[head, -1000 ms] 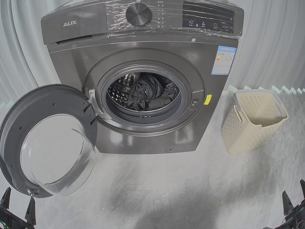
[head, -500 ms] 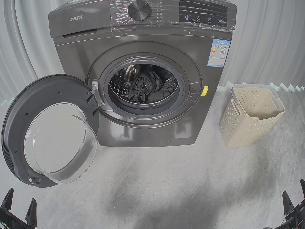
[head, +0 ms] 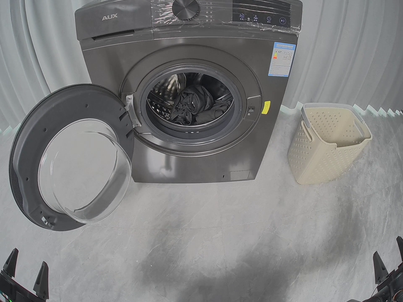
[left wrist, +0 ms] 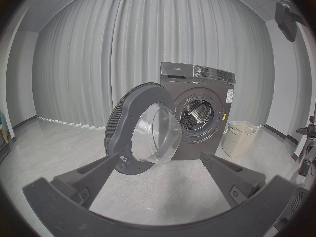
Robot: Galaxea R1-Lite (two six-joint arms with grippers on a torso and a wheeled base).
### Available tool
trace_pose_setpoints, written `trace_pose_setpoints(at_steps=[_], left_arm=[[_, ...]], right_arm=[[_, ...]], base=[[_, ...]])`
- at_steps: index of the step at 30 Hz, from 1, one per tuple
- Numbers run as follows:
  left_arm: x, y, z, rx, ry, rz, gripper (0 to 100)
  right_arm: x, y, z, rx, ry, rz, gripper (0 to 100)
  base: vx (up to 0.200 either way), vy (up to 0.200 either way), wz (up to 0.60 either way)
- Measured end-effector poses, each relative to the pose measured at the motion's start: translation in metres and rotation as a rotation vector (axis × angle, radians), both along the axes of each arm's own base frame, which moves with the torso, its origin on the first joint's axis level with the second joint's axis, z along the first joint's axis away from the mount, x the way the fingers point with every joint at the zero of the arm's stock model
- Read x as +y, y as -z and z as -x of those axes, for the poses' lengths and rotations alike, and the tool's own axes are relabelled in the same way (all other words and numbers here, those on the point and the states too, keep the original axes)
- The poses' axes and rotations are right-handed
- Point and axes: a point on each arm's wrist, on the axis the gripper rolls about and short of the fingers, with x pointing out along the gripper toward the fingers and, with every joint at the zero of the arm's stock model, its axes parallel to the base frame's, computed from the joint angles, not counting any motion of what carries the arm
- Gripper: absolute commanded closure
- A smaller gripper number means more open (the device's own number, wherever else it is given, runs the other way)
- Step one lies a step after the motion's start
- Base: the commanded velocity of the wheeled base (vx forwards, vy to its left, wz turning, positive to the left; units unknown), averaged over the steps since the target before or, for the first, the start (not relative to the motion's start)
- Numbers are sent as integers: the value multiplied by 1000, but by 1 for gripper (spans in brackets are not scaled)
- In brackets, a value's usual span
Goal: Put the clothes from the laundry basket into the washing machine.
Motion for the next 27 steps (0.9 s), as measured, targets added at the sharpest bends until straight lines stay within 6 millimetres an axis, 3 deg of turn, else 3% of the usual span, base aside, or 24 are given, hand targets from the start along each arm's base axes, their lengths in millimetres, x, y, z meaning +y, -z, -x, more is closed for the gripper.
trace_pose_setpoints(at_steps=[23, 27], left_arm=[[0, 0, 0, 1, 2, 1, 0], [0, 0, 0, 1, 0, 1, 0]], right_arm=[[0, 0, 0, 1, 0, 1, 0], [0, 0, 0, 1, 1, 1, 0]], base=[[0, 200, 0], [0, 0, 0]])
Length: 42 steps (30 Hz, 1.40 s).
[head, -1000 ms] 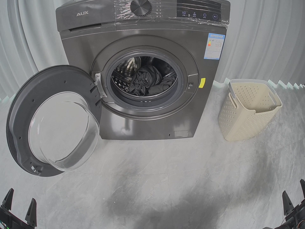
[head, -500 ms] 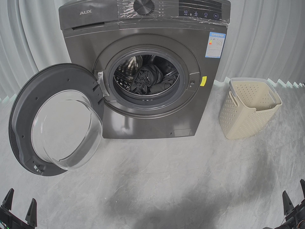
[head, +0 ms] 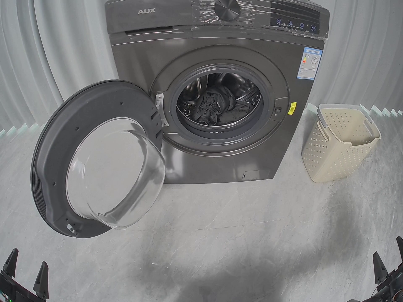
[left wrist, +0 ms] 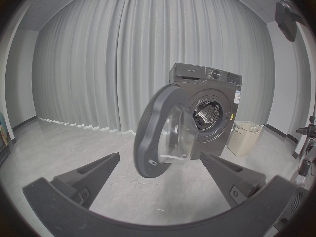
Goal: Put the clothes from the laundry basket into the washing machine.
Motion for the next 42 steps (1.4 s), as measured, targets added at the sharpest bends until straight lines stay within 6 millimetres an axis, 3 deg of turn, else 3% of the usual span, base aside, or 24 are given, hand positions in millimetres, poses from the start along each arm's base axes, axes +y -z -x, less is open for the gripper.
trace_pose_setpoints(at_steps=[8, 15, 21, 42], left_arm=[[0, 0, 0, 0, 0, 0, 0], [0, 0, 0, 0, 0, 0, 0], [0, 0, 0, 1, 0, 0, 0], [0, -1, 0, -7, -3, -7, 0]], right_arm=[[0, 0, 0, 1, -2, 0, 0], [0, 0, 0, 2, 0, 0, 0], [0, 0, 0, 1, 6, -3, 0], [0, 0, 0, 1, 1, 0, 0]], base=[[-150, 0, 0], [0, 0, 0], [0, 0, 600], [0, 0, 0]])
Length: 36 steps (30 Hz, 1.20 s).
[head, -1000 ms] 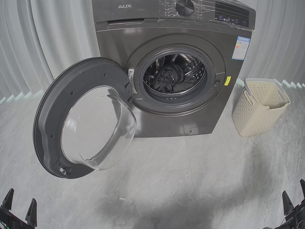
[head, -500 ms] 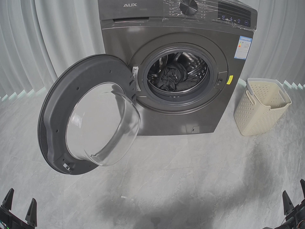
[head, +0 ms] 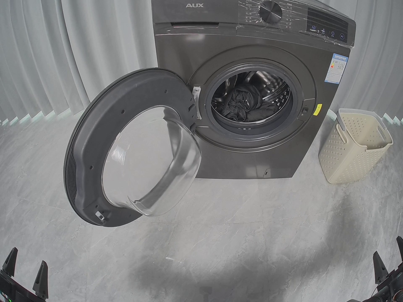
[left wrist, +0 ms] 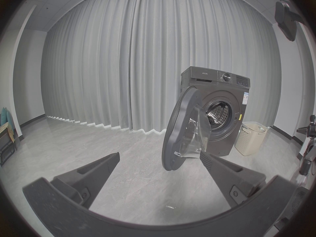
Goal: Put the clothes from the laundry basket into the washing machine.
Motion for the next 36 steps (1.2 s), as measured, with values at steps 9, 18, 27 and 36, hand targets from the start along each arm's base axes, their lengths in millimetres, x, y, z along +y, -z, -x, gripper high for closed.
trace_pose_setpoints(at_steps=[9, 18, 27, 36], left_arm=[[0, -56, 10, -143, 56, 22, 0], [-3, -111, -34, -72, 166, 14, 0], [-12, -122, -121, 111, 295, 18, 0], [-21, -118, -201, 157, 386, 17, 0]], right_arm=[[0, 0, 0, 0, 0, 0, 0], [0, 0, 0, 0, 1, 0, 0], [0, 0, 0, 1, 1, -1, 0], [0, 0, 0, 1, 2, -1, 0]], base=[[0, 0, 0], [0, 0, 0], [0, 0, 0], [0, 0, 0]])
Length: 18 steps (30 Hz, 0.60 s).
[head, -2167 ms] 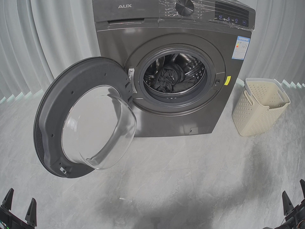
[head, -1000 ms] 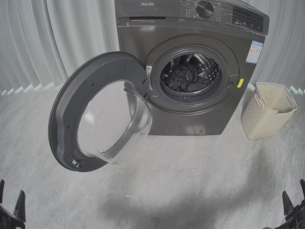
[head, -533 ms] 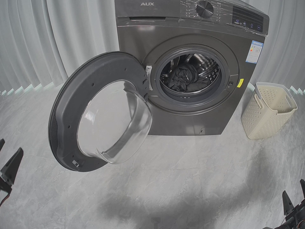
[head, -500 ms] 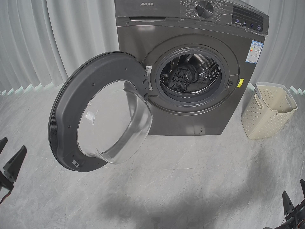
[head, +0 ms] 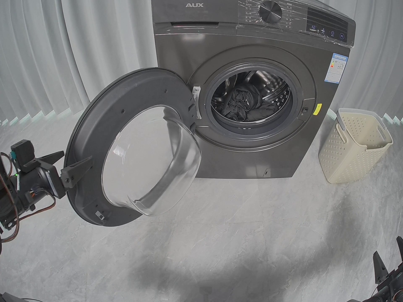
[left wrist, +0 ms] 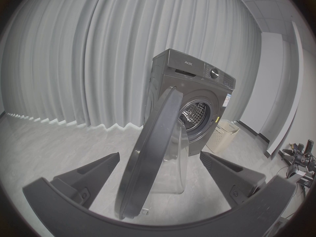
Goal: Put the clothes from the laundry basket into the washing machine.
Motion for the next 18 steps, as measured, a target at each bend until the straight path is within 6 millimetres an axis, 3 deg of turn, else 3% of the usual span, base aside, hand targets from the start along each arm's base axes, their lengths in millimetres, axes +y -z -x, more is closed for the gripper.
trace_pose_setpoints(at_steps=[7, 18], left_arm=[[-19, 10, -23, 21, 119, 4, 0], [-59, 14, -5, 35, 330, 6, 0]], right_arm=[[0, 0, 0, 0, 0, 0, 0], [0, 0, 0, 0, 0, 0, 0]], base=[[0, 0, 0], [0, 0, 0]])
